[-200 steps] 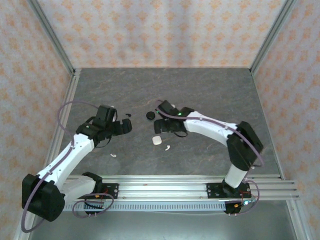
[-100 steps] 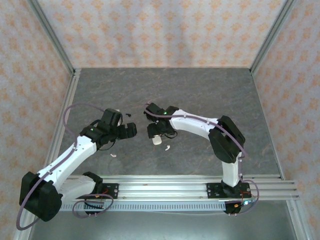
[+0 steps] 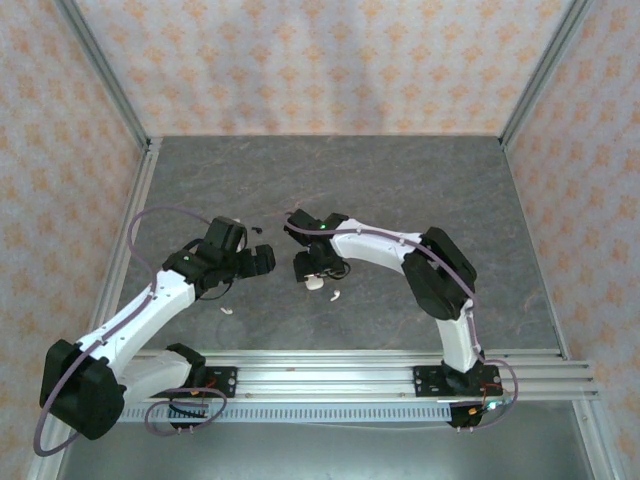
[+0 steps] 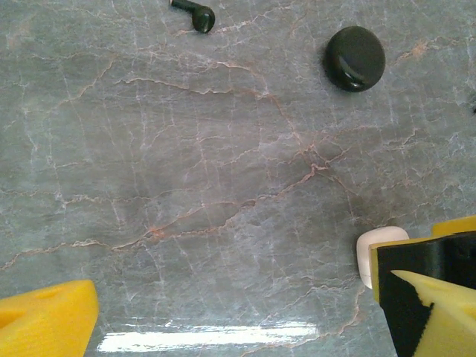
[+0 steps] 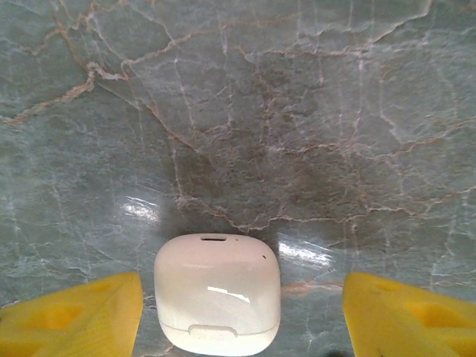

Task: Insert the wireless bluetooth earbuds into the charging case

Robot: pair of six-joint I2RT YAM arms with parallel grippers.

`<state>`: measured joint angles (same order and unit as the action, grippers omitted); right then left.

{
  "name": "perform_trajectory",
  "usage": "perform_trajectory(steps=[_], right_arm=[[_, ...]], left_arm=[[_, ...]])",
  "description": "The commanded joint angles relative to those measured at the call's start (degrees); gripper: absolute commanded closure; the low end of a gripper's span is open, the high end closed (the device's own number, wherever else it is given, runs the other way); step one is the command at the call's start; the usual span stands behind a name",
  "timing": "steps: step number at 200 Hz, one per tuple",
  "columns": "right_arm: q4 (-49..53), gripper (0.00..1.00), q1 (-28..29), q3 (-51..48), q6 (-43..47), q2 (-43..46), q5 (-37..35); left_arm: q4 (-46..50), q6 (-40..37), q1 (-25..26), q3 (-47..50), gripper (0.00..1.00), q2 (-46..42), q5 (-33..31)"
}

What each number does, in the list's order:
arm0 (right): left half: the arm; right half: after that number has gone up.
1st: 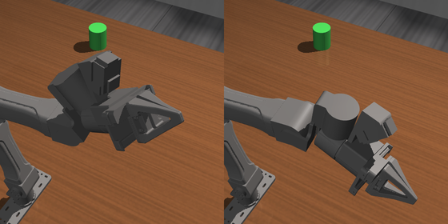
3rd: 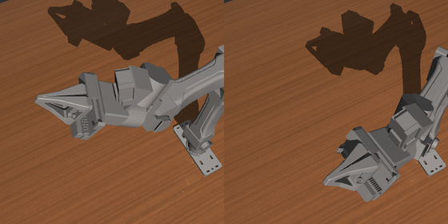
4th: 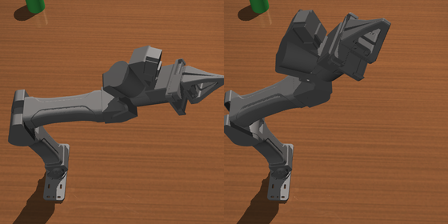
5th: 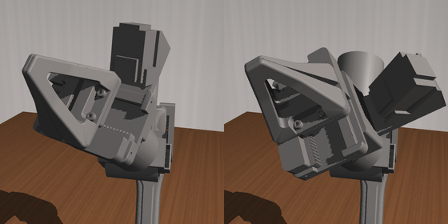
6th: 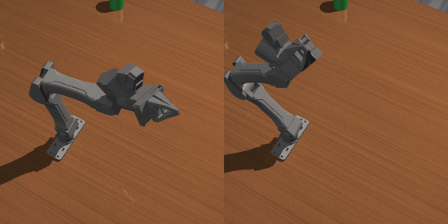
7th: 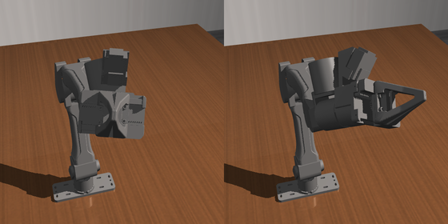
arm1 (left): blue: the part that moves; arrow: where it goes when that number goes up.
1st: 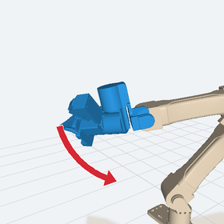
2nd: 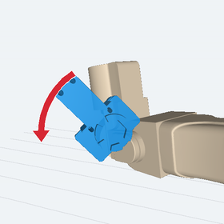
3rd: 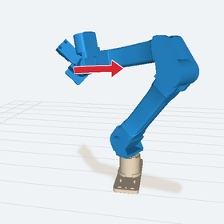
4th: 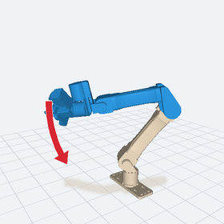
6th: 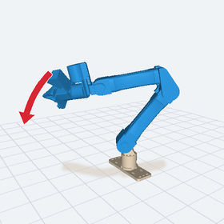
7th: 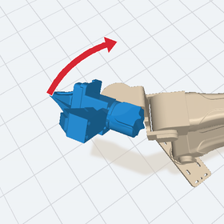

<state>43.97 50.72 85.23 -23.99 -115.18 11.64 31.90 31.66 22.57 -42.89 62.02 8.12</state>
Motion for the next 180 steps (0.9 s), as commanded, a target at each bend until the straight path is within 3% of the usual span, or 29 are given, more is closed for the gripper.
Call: perform_trajectory(steps=[1,60,135,180], right_arm=[[2.54,0.28,0.35,2.8,0.02,-1.99,0.52],[3.26,0.31,0.52,3.89,0.18,-4.11,0.94],[3.67,0.48,0.52,3.38,-0.75,-4.37,0.17],[3.14,0.55,0.52,1.96,-4.71,2.22,-6.01]], left_arm=[[-0.17,0.07,0.37,0.8,0.02,0.3,-1.99],[-0.4,-0.33,0.37,0.82,0.02,1.0,-2.14],[-2.14,-1.86,0.37,0.81,0.02,1.21,-1.55],[-6.06,-4.96,0.35,1.76,0.02,-0.75,0.35]])
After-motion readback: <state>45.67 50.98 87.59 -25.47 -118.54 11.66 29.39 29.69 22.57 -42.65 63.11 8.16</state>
